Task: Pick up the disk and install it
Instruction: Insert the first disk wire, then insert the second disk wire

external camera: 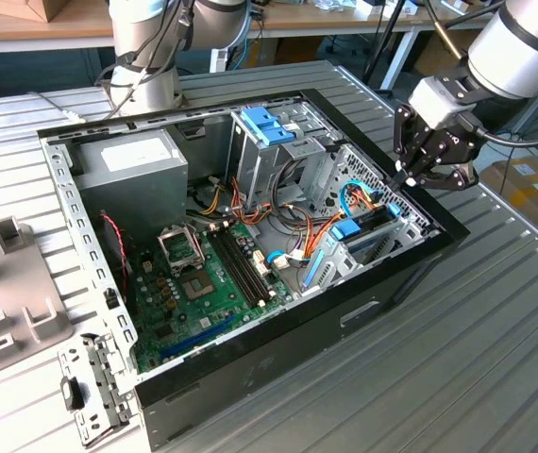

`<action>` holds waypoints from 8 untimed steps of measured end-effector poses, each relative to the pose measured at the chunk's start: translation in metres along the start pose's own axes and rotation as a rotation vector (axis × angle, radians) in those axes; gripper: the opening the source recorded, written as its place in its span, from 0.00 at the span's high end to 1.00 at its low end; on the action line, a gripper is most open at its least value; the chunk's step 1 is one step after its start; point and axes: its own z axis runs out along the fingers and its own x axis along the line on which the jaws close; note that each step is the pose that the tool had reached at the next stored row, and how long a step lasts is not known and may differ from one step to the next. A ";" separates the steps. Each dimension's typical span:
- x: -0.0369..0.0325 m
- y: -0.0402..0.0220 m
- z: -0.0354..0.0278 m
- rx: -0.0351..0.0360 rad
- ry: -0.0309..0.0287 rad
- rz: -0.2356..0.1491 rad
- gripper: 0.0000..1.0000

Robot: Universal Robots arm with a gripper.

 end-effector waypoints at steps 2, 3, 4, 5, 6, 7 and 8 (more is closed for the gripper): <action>0.0000 0.0000 0.0000 0.0000 -0.0001 0.000 0.89; 0.0000 -0.0001 0.0000 0.0000 -0.0001 0.000 0.89; 0.0000 -0.0001 0.0000 0.0000 -0.0001 0.000 0.89; 0.0000 -0.0001 0.0000 0.0000 -0.0001 0.000 0.89; 0.0000 -0.0001 0.0000 0.0000 -0.0002 0.000 0.89; 0.0000 -0.0001 0.0000 0.0000 -0.0002 0.000 0.89; 0.0000 0.0000 0.0000 0.0000 -0.0003 0.000 0.89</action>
